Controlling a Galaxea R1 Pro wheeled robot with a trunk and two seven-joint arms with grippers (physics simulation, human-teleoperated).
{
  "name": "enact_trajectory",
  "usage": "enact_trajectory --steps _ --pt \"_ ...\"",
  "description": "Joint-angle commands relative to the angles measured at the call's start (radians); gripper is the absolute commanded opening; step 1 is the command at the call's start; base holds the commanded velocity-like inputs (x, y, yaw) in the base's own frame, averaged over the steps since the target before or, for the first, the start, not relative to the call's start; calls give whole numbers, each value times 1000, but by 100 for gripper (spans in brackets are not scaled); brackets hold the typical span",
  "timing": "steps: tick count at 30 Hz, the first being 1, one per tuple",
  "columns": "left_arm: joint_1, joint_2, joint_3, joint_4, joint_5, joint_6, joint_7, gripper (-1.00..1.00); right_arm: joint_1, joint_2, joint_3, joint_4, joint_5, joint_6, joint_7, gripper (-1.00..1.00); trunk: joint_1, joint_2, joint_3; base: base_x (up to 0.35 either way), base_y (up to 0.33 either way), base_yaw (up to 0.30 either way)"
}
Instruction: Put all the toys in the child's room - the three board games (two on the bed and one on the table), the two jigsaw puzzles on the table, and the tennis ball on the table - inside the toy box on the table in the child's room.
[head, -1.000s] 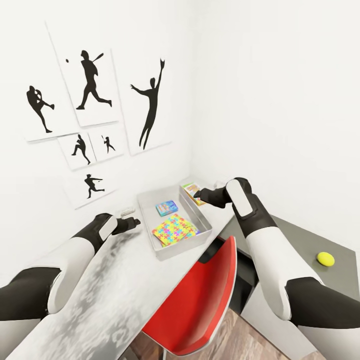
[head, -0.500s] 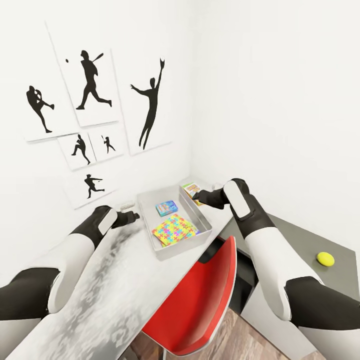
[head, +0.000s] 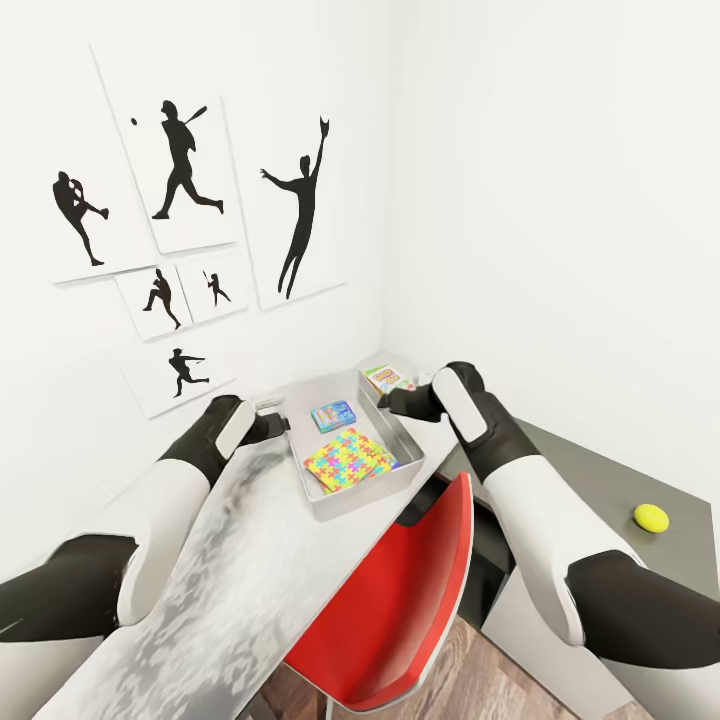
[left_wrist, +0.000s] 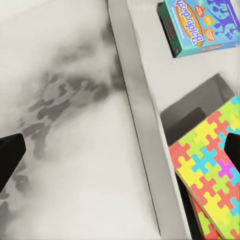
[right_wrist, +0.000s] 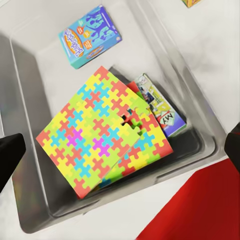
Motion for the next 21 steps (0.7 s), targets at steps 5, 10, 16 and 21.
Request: enact_trajectory --steps 5,10,16,21 --pt "-1 -15 -6 -2 9 3 13 100 -1 0 6 14 -11 -6 -10 100 1 -2 -2 0 0 0" --pt "-1 -18 -8 1 7 1 13 100 -1 -1 8 19 -12 -32 -10 100 1 -2 -2 0 0 0" --pt "-1 -18 -9 2 7 0 14 100 -1 -1 8 21 -12 -41 -10 100 1 -2 -2 0 0 0" --pt "-1 -19 -7 3 7 0 14 100 -1 15 9 49 -12 -43 -11 100 1 -2 -2 0 0 0"
